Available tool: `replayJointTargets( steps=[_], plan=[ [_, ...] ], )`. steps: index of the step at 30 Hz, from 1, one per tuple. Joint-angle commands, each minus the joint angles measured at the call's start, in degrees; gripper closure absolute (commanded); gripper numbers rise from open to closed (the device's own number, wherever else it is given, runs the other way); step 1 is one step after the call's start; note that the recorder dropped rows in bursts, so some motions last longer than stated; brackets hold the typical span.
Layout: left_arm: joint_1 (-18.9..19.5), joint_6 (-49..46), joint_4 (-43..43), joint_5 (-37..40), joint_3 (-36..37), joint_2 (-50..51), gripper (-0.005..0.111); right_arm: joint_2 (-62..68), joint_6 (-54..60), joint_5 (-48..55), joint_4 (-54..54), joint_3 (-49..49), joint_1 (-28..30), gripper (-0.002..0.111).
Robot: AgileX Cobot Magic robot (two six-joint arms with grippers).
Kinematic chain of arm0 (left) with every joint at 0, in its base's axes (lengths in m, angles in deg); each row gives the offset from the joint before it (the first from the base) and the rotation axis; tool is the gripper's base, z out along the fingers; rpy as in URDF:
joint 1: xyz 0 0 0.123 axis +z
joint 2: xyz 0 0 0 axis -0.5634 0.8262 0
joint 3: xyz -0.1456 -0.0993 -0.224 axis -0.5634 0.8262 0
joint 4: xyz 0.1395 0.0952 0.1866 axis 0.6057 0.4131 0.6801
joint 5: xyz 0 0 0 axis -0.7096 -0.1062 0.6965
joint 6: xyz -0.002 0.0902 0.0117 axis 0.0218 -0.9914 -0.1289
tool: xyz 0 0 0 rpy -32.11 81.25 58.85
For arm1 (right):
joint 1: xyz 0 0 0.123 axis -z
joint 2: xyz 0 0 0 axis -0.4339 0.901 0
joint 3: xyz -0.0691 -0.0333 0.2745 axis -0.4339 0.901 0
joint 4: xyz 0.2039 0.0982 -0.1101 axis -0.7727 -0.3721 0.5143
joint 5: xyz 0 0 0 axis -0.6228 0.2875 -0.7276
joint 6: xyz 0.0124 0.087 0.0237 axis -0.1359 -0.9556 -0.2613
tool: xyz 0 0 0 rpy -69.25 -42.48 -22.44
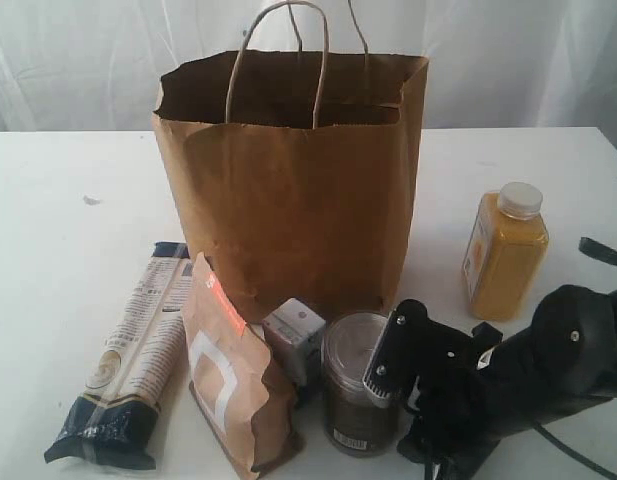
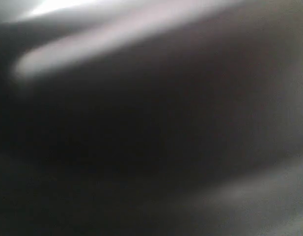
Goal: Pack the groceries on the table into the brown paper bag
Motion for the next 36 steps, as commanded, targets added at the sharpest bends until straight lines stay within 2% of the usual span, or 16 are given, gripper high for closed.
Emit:
replayJointTargets(
  steps=[1, 5, 6, 9, 13, 16, 22, 29, 36],
  plan=[
    [-0.4, 0.2, -0.2, -0.2, 0.2, -0.3, 0.107, 2.0, 0.7, 0.1, -0.6, -0.9, 0.4, 0.062],
    [-0.4, 0.2, -0.2, -0.2, 0.2, -0.3, 0.107, 2.9, 0.7, 0.2, -0.6, -0.9, 0.4, 0.08],
    [-0.4, 0.2, -0.2, -0.2, 0.2, -0.3, 0.107, 2.9, 0.7, 0.3, -0.6, -0.9, 0.4, 0.089],
    [-0.4, 0.2, -0.2, -0.2, 0.2, -0.3, 0.107, 2.2, 0.4, 2.5, -0.6, -0.9, 0.4, 0.108],
    [-0.4, 0.2, -0.2, -0.2, 0.2, -0.3, 0.107, -4.3, -1.4, 8.3, -0.6, -0.9, 0.4, 0.108],
    [-0.4, 0.2, -0.2, -0.2, 0.2, -0.3, 0.107, -12.0, -8.9, 13.9, -0.6, -0.9, 0.4, 0.108],
    [-0.4, 0.2, -0.2, -0.2, 0.2, -0.3, 0.107, -24.0, -11.5, 22.9, -0.6, -2.4, 0.4, 0.108],
    [-0.4, 0.2, -0.2, -0.2, 0.2, -0.3, 0.107, -35.6, -17.5, 25.0, -0.6, -10.7, 0.4, 0.108],
    [-0.4, 0.2, -0.2, -0.2, 0.2, -0.3, 0.107, -35.0, -21.0, 25.0, -2.4, -23.2, 0.4, 0.108]
  ],
)
